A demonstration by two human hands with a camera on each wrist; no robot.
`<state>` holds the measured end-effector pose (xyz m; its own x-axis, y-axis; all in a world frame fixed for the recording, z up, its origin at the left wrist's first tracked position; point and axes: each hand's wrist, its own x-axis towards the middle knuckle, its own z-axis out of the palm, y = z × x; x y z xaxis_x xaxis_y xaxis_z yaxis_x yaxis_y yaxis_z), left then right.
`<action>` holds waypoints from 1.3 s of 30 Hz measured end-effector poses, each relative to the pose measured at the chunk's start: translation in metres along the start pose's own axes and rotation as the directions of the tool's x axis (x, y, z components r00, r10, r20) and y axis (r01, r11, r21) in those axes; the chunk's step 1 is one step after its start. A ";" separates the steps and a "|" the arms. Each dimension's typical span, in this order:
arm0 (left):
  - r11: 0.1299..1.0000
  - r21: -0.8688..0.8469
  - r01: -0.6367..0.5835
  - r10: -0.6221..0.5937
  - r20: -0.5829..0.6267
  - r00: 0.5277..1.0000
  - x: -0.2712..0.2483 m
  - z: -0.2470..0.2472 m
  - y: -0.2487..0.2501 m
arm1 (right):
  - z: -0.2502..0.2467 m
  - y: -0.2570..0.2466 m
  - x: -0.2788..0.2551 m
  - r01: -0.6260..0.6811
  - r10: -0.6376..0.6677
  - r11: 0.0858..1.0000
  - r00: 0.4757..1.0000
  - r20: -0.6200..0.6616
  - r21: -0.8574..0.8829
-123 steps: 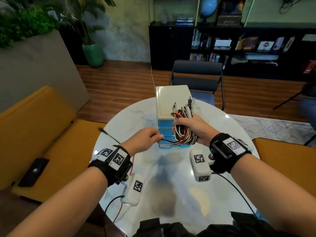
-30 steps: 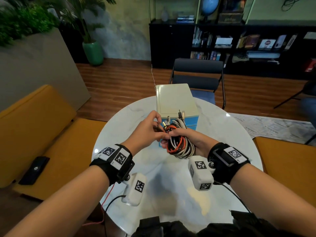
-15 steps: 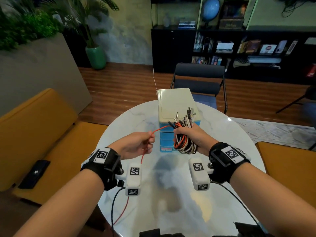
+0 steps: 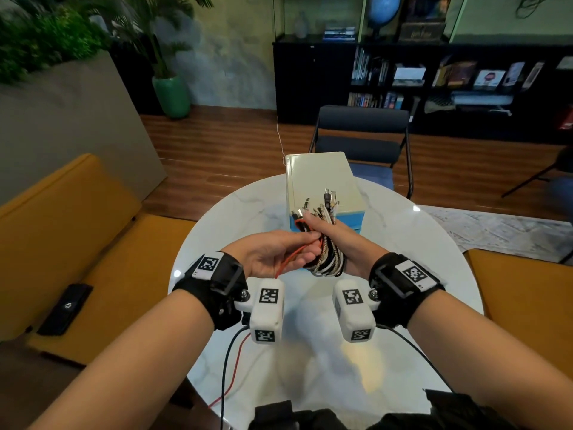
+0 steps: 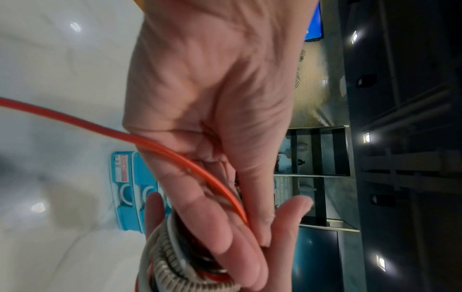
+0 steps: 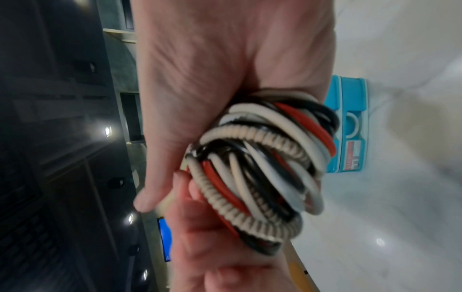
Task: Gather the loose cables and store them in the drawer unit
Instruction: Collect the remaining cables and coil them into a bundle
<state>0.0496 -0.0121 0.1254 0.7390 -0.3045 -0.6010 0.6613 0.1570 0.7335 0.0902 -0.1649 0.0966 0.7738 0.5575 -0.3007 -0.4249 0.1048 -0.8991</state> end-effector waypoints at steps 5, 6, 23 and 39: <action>0.989 0.147 -0.005 0.003 0.011 1.000 -0.004 0.003 -0.002 | -0.004 0.005 0.005 0.039 -0.054 0.993 0.991 -0.125 -0.115; 0.981 0.191 -0.025 0.021 0.022 1.000 -0.004 0.003 -0.003 | -0.005 0.005 0.007 0.062 -0.092 0.984 0.980 -0.178 -0.169; 0.522 0.820 -0.235 0.486 -0.060 0.872 0.004 -0.030 -0.012 | -0.022 -0.026 -0.015 0.041 -0.046 0.997 0.995 -0.090 -0.065; 0.619 0.758 -0.206 0.541 -0.222 0.811 0.001 -0.018 0.006 | -0.012 -0.016 -0.019 0.044 -0.063 0.992 0.986 -0.157 -0.122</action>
<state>0.0563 0.0057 0.1236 0.9859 0.0463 -0.1611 0.1596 -0.5521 0.8184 0.0878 -0.1871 0.1127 0.8631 0.4136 -0.2898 -0.3301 0.0276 -0.9435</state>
